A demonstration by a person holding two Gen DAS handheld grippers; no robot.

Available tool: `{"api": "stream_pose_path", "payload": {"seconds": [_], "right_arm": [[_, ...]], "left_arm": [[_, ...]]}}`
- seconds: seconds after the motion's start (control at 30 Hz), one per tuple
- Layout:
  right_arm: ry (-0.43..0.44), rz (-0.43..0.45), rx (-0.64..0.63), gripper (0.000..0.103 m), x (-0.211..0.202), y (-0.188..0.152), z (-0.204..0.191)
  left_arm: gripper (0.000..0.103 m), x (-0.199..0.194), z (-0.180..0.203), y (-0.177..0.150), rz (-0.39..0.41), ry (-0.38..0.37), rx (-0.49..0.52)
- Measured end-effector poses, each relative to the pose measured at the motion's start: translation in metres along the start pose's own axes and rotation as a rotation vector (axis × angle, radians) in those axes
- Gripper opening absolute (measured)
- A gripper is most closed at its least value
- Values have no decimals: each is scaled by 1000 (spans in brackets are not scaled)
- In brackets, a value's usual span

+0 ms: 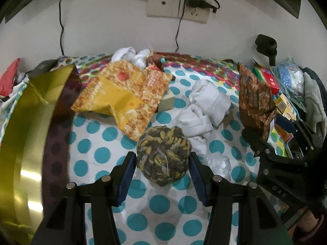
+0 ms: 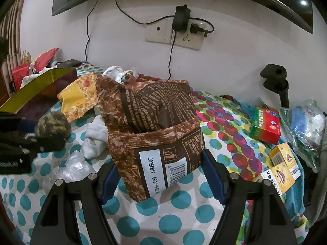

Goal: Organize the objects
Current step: 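Grasp the knitted ball with the left tool, carry it over the gold tray, release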

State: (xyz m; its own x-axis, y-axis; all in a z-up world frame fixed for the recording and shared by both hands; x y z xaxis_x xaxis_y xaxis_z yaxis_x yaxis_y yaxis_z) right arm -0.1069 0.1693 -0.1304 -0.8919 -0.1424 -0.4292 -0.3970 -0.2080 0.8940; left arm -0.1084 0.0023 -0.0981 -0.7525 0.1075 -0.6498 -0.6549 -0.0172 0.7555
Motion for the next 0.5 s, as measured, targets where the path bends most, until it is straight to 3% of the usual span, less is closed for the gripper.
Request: {"api": "stream_pose_path", "payload": {"seconds": [0.27,0.5], "right_arm": [[-9,-6,-12,71,1,0,-2],[-21,-8,-10,71,1,0,-1]], "left_arm": [[53,-30,-20,13,41,20,-4],[53,-70,-66,32,103,87,4]]}}
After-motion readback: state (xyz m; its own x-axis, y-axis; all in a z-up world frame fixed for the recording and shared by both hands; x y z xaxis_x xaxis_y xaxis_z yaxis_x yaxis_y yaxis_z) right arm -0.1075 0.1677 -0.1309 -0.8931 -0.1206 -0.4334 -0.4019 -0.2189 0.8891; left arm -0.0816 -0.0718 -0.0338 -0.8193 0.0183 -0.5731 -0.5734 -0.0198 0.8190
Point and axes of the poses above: each gripper's, at about its wrist camera, not at the fingertips, and x roughly the way its jaws point, z to its right, y to its top, the point moved 2 cm from there along x, roughly the way its jaws point, and after that the axes turned 14 degrees about z, right-handed, at the moved point
